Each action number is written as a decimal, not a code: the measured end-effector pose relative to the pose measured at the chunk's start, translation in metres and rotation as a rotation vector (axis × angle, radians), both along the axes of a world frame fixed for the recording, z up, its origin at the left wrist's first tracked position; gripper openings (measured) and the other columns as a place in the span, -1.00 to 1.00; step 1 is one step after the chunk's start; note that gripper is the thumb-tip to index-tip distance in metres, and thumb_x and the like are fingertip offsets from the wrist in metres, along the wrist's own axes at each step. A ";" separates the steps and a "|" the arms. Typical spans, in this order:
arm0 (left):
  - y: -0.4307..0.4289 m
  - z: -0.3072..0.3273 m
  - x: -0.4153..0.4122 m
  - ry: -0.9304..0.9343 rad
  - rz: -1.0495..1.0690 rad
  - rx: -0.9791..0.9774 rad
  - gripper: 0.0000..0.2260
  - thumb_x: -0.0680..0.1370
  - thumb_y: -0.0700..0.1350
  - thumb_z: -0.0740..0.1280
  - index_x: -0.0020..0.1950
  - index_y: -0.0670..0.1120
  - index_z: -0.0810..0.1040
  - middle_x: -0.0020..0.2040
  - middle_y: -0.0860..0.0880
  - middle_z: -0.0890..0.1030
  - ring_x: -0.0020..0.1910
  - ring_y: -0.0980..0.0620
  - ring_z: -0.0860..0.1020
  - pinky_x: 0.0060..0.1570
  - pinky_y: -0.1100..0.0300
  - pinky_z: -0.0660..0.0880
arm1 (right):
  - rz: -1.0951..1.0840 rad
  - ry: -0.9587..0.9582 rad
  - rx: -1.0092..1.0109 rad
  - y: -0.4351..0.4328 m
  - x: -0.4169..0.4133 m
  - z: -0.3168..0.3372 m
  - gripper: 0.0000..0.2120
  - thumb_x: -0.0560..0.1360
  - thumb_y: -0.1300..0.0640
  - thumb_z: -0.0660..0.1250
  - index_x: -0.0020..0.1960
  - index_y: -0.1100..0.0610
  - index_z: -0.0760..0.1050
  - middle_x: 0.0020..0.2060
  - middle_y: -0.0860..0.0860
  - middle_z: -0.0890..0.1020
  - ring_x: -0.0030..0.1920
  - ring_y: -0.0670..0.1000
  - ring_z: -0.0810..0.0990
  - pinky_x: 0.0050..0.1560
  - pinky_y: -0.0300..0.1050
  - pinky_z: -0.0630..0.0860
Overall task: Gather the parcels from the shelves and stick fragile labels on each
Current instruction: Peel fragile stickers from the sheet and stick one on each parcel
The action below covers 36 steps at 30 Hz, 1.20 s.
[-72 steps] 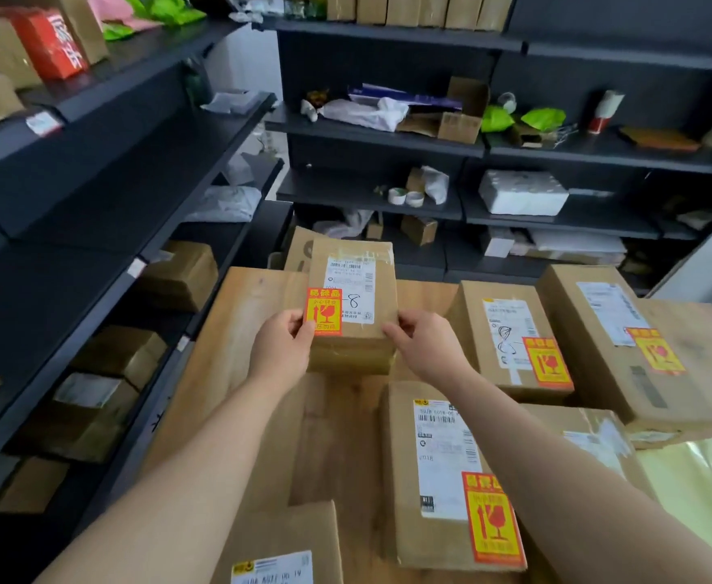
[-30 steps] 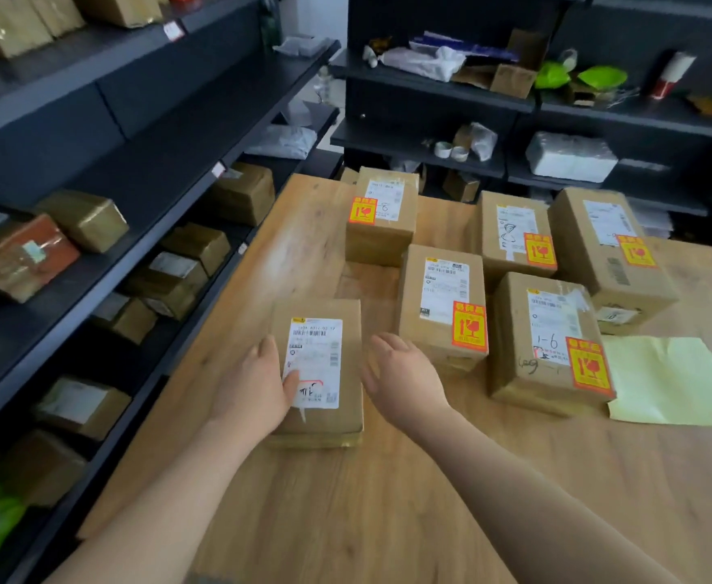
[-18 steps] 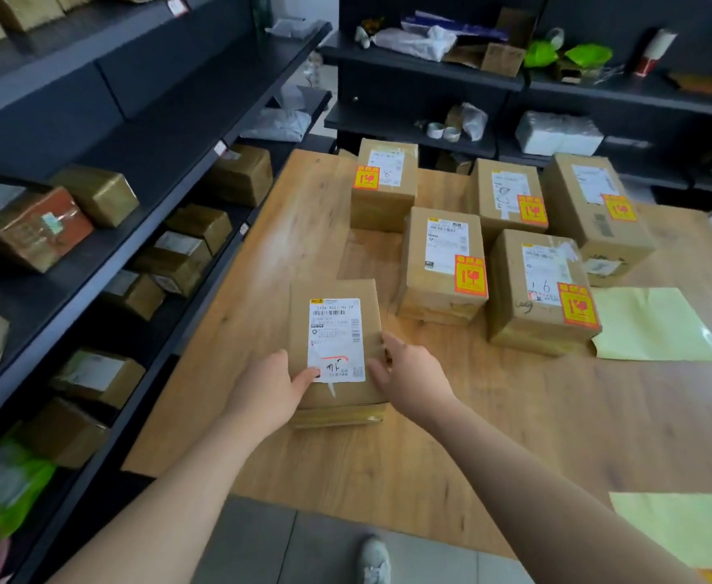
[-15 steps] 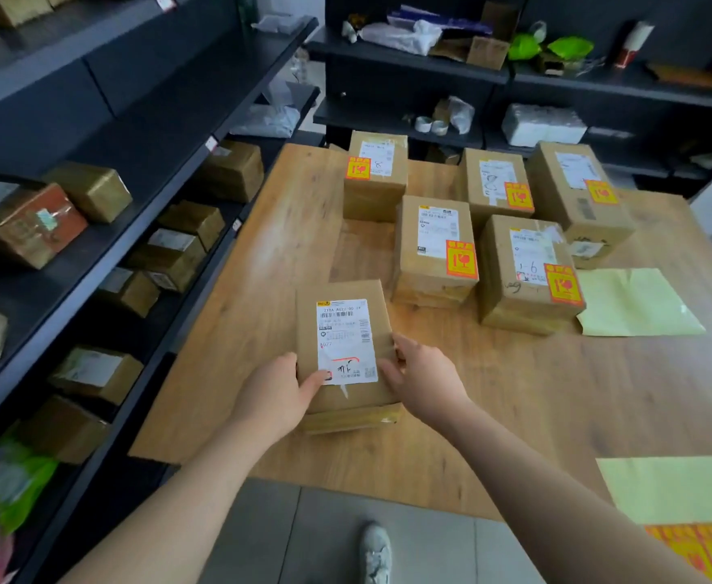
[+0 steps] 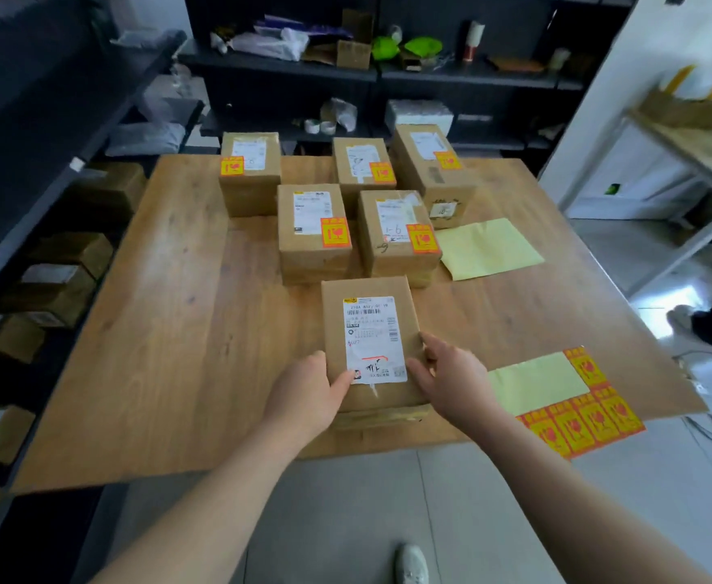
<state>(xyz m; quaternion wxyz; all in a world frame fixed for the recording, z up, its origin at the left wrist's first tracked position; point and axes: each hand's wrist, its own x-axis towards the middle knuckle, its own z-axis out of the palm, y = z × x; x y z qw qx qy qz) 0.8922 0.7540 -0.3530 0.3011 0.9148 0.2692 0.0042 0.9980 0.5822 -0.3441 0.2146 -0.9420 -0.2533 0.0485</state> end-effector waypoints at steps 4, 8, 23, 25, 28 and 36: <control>-0.033 -0.005 0.028 0.005 -0.005 -0.001 -0.64 0.54 0.14 0.25 -0.30 -0.06 0.28 -0.36 0.01 0.43 -0.41 0.03 0.38 -0.47 0.14 0.21 | 0.003 0.023 -0.007 -0.032 0.028 -0.004 -0.69 0.53 -0.03 0.26 0.19 0.11 0.45 -0.11 0.01 0.65 -0.10 0.13 0.59 -0.27 -0.11 0.36; -0.055 -0.014 0.046 0.064 0.031 0.018 -0.66 0.56 0.13 0.22 -0.24 -0.09 0.32 -0.32 -0.03 0.47 -0.35 -0.02 0.43 -0.42 0.11 0.26 | 0.060 0.069 -0.046 -0.048 0.050 -0.014 -0.63 0.55 -0.04 0.23 0.28 0.11 0.40 -0.04 0.03 0.64 -0.05 0.13 0.59 -0.19 -0.07 0.45; -0.097 -0.006 0.068 -0.037 0.111 0.237 -0.69 0.58 0.00 0.22 0.26 -0.11 0.37 0.24 -0.04 0.48 0.13 -0.07 0.47 -0.02 0.07 0.48 | 0.210 0.102 -0.014 -0.085 0.096 -0.030 -0.56 0.56 -0.11 0.23 0.40 -0.01 0.37 0.17 0.01 0.61 0.08 0.06 0.60 -0.02 -0.06 0.56; -0.107 0.001 0.078 -0.095 0.053 0.242 -0.80 0.58 -0.02 0.21 0.12 -0.10 0.42 0.21 0.00 0.49 0.10 -0.03 0.44 -0.08 0.12 0.45 | 0.186 0.091 -0.009 -0.098 0.102 -0.026 -0.57 0.56 -0.10 0.23 0.39 0.00 0.39 0.22 0.01 0.58 0.12 0.07 0.59 0.02 -0.06 0.53; -0.126 0.009 0.095 -0.158 -0.061 0.258 -0.74 0.59 -0.02 0.21 0.22 -0.10 0.46 0.26 -0.01 0.49 0.21 -0.01 0.42 0.07 0.12 0.42 | 0.134 0.080 -0.030 -0.124 0.112 -0.021 -0.61 0.56 -0.07 0.24 0.36 0.02 0.44 0.26 0.02 0.56 0.17 0.09 0.55 0.09 -0.06 0.48; -0.195 0.001 0.143 -0.205 -0.368 0.163 -0.63 0.61 -0.02 0.18 0.39 -0.10 0.38 0.34 -0.01 0.44 0.32 -0.01 0.35 0.28 0.14 0.30 | -0.052 0.140 -0.173 -0.211 0.132 -0.037 -0.63 0.57 0.00 0.26 0.34 0.06 0.46 0.31 -0.02 0.51 0.20 0.04 0.53 0.12 -0.11 0.43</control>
